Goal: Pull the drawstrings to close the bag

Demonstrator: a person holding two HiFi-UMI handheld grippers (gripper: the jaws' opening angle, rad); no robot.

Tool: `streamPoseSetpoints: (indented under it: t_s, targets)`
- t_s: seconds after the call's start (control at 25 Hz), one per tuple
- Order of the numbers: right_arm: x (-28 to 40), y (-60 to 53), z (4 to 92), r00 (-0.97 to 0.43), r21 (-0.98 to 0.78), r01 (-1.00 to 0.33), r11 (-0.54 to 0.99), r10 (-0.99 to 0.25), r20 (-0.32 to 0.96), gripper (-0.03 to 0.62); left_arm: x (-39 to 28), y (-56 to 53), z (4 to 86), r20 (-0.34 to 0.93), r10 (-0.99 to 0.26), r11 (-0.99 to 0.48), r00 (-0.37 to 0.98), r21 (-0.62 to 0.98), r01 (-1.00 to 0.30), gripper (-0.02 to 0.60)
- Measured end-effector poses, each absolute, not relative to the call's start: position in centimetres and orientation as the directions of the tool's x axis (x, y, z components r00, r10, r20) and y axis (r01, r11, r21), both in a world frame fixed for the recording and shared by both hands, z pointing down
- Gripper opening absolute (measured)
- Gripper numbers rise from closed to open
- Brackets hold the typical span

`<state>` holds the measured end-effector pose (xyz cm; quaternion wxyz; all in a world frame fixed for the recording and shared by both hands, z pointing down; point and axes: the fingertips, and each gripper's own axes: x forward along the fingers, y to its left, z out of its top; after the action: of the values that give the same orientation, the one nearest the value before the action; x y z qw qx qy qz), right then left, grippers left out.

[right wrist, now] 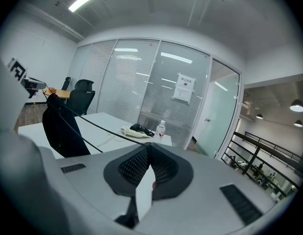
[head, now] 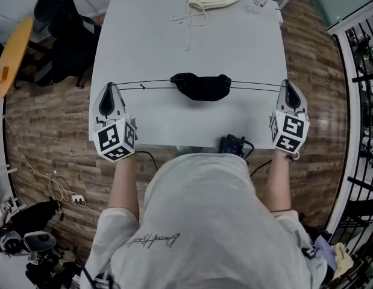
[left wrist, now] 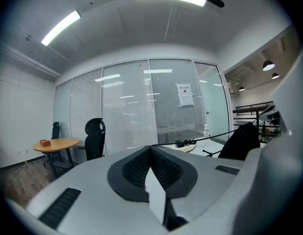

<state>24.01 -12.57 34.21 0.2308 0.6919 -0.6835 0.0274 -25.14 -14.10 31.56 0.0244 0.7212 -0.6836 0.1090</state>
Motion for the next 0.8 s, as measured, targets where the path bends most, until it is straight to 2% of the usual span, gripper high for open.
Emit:
streamPoseSetpoints:
  t_s: [0.56,0.8]
  targets:
    - [29.0,-11.2,34.7,0.113,0.188,-0.981,-0.046,-0.924,0.364,0.023,-26.1,-13.3,31.8,0.213,-0.976,-0.051,0.036,-0.063,-0.997,0.014]
    - [28.9,-10.9,34.9,0.101,0.184,-0.982,-0.036,-0.926,0.363,0.023,-26.4,-13.1,31.9,0.212,-0.976,-0.053,0.041,-0.051,-0.997,0.015]
